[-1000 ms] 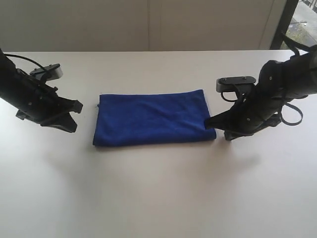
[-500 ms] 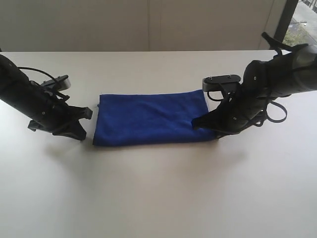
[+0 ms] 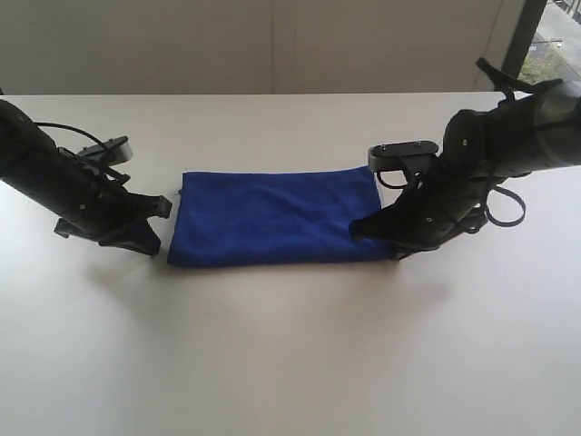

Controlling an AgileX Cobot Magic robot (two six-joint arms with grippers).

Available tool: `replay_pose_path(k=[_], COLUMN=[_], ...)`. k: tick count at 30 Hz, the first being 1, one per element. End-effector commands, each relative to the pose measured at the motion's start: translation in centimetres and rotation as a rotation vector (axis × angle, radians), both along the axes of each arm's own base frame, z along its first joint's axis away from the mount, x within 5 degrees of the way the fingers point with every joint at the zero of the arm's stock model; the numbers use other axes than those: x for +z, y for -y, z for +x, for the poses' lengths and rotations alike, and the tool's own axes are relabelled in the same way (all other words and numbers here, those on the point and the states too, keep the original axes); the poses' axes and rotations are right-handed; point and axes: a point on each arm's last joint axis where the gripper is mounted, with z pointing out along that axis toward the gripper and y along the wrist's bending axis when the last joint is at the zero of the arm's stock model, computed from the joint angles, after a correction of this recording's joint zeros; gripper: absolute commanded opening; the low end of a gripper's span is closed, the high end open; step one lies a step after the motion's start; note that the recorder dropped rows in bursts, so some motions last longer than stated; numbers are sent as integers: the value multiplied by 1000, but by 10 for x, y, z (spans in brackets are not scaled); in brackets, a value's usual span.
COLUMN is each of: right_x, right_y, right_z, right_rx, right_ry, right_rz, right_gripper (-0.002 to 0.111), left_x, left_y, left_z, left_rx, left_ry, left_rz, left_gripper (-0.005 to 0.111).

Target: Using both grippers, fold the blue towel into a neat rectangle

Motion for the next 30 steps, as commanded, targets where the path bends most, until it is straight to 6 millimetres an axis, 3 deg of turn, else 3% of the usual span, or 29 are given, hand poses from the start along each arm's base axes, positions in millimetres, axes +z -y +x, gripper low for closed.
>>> replay_pose_path(k=[1, 8, 12, 16, 22, 30], right_x=[25, 66, 79, 86, 115, 139], right_y=[16, 52, 65, 66, 66, 65], right_z=[-1, -22, -45, -68, -107, -183], right_rx=[-57, -131, -156, -141, -161, -184], right_ry=[34, 62, 109, 164, 316, 546], right_rz=[15, 21, 14, 1, 17, 45], right_gripper=[0, 0, 0, 0, 0, 0], left_x=[21, 57, 59, 67, 102, 136], left_y=[-7, -33, -50, -56, -56, -57], left_z=[-3, -20, -48, -79, -119, -181], left_rx=[-24, 16, 71, 101, 123, 126], left_ry=[67, 78, 62, 125, 271, 488], left_rz=[34, 10, 17, 41, 18, -2], left_gripper=[0, 0, 0, 0, 0, 0])
